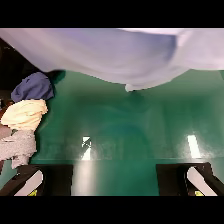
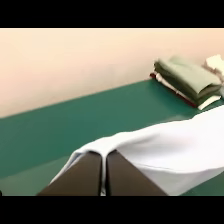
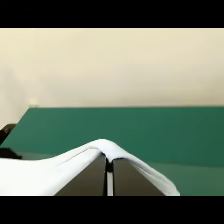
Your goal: Fold the shirts.
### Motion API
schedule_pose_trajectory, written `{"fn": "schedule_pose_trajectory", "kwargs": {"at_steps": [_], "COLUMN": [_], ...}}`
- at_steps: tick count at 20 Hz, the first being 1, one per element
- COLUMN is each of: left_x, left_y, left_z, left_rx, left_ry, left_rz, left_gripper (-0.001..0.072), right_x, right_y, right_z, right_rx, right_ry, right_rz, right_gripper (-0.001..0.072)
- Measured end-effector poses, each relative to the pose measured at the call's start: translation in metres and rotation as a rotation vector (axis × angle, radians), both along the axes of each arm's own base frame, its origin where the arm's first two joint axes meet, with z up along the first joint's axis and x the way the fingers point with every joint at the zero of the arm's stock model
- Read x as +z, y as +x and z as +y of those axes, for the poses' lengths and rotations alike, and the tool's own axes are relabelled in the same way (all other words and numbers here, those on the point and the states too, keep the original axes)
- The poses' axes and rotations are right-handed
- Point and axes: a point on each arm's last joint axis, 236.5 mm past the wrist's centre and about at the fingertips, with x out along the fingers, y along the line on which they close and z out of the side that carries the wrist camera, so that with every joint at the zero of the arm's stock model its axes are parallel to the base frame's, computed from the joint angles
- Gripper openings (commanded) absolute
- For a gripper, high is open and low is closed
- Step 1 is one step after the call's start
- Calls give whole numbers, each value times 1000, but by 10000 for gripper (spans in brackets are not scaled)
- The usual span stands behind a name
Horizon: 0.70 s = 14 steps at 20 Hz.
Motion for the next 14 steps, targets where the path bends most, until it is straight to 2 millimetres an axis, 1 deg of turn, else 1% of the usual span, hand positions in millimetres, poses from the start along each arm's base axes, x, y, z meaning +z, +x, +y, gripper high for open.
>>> {"fn": "schedule_pose_trajectory", "kwargs": {"at_steps": [2, 4, 5, 6, 7, 8, 9, 10, 12, 13, 14], "left_x": [17, 30, 32, 32, 27, 15, 0, -20, -71, -99, -133], "left_y": [-27, -47, -53, -52, -47, -34, -18, 2, 45, 67, 88], "left_z": [-8, -16, -18, -18, -15, -10, -4, 3, 14, 19, 24], "left_rx": [-9, -27, -30, -28, -21, -7, 6, 15, 15, 13, 12], "left_ry": [2, -4, -3, -7, -11, -16, -26, -38, -71, -88, -104], "left_rz": [-66, -120, -131, -130, -111, -71, -15, 55, 222, 309, 409], "left_gripper": [23, 23, 23, 23, 23, 23, 23, 23, 23, 23, 23], "right_x": [14, 16, 14, 11, 7, 4, -2, -9, -31, -47, -69], "right_y": [-14, -23, -25, -26, -25, -23, -18, -11, 11, 26, 43], "right_z": [-3, -12, -18, -25, -32, -38, -45, -52, -65, -68, -70], "right_rx": [-41, -99, -131, -161, -186, -202, -209, -208, -181, -146, -116], "right_ry": [-30, -38, -38, -35, -30, -24, -18, -10, 26, 54, 77], "right_rz": [-39, -53, -51, -48, -39, -28, -3, 30, 124, 188, 263], "right_gripper": [16, 16, 16, 15, 15, 15, 15, 15, 15, 15, 15]}}
